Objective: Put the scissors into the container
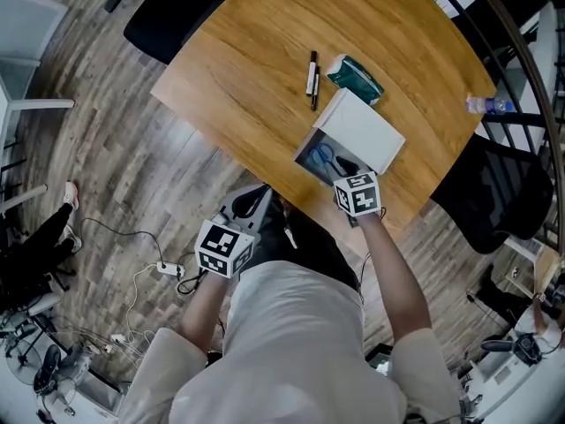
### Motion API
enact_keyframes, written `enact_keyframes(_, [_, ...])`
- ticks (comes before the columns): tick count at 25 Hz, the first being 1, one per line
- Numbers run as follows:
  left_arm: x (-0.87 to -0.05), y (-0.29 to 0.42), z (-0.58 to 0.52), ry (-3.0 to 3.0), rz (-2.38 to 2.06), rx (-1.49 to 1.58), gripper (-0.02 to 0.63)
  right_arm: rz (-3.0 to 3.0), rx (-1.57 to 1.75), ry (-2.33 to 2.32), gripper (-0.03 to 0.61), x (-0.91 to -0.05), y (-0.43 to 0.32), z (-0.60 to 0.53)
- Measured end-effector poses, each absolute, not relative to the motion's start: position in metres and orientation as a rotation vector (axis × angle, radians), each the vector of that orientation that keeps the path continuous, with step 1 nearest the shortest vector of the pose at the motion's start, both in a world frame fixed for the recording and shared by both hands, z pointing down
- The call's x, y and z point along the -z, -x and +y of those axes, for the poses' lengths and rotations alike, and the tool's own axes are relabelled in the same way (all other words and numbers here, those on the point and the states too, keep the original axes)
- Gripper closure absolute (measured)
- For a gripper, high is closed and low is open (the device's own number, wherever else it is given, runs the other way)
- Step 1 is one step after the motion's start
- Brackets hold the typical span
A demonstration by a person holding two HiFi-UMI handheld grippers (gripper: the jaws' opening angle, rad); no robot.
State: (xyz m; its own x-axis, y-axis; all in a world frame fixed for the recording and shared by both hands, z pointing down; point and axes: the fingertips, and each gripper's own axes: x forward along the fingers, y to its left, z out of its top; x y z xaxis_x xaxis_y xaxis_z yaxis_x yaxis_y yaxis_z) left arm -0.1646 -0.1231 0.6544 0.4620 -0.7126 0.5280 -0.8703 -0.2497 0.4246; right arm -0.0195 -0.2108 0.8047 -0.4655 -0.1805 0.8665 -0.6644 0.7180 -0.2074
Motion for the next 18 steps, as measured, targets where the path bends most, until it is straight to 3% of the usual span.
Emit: enact_keyframes(18, [-0.553,0.102,-0.175,-2.407,-1.127,-0.326,0.621,-2.144,-0.663,-1.124,0.492,-0.623,-0.071,-0.212])
